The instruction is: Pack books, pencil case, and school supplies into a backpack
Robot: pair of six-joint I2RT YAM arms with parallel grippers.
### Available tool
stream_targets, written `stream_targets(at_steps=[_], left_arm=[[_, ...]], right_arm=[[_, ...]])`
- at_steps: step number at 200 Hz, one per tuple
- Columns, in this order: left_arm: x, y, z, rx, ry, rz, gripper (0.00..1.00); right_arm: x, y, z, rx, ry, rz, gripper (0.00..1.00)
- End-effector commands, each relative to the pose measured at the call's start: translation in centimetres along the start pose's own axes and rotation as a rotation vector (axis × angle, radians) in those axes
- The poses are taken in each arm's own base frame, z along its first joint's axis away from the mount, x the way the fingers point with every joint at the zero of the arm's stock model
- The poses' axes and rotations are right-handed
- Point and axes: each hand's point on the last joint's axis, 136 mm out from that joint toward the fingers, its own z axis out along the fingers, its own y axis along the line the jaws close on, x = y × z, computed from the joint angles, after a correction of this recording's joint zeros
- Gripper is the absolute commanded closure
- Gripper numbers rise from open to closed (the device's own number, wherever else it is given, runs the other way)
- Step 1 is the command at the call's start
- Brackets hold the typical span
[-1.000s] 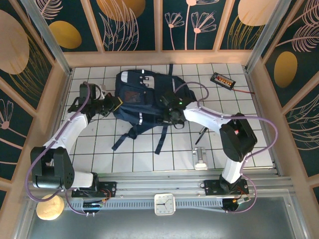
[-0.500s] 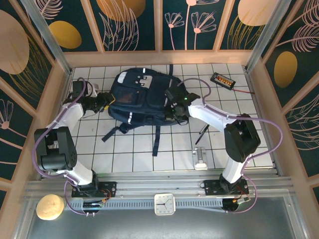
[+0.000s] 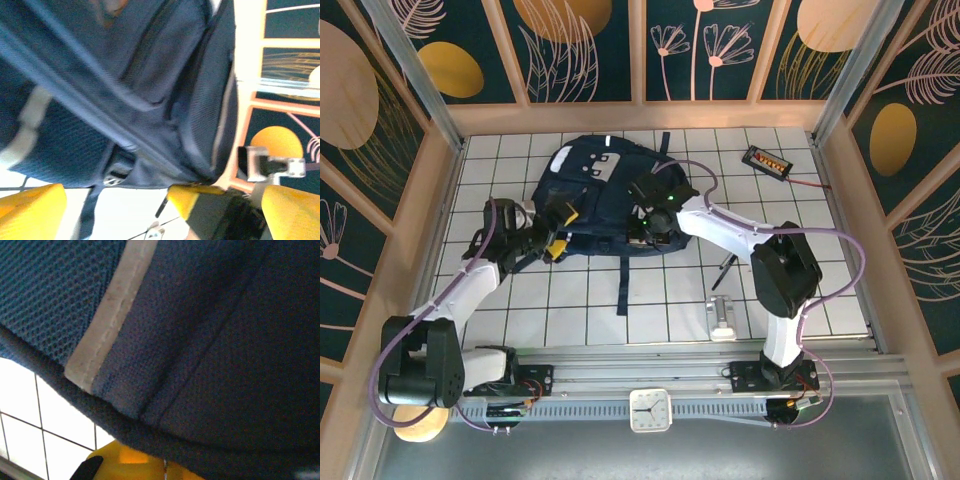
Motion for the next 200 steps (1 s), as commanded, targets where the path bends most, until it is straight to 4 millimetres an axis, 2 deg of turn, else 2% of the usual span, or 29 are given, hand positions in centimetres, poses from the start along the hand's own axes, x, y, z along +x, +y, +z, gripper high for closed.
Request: stream_targets(at_steps=[1, 23, 61, 93, 127, 151, 169, 200], left_arm=[[-1.6, -3.2, 0.2, 0.075, -0.045, -0.095, 0.01], [-0.5, -2.2, 2.7, 0.08, 0.012, -0.175, 0.01], [2.5, -2.8, 6.8, 0.098, 0.098, -0.222, 0.02], [3.4, -2.1, 8.1, 0.081, 0.109, -0.232, 0.24], [3.3, -0.6, 8.8, 0.062, 0.105, -0.258, 0.4], [3.1, -0.4, 9.1, 0.065, 0.098, -0.256, 0.7], [3.2, -0.3, 9.2, 0.06, 0.103, -0.236, 1.0], [3.7, 0.6, 8.7, -0.006, 0.123, -0.109, 1.0]], right_arm=[[-0.8, 2.5, -0.5, -0.075, -0.024, -0.021, 1.0], [-0.8, 3.1, -0.8, -0.084, -0.029, -0.03, 1.0], [-0.4, 4.5, -0.8, -0.109, -0.027, -0.038, 1.0], [-0.6, 5.6, -0.6, -0.123, -0.028, -0.045, 1.0], [-0.7, 6.5, -0.3, -0.13, -0.024, -0.057, 1.0], [-0.2, 7.0, 0.2, -0.13, -0.007, -0.064, 1.0], [0.0, 6.5, 0.5, -0.102, 0.005, -0.057, 1.0], [0.6, 2.9, 0.2, 0.039, 0.023, -0.042, 1.0]])
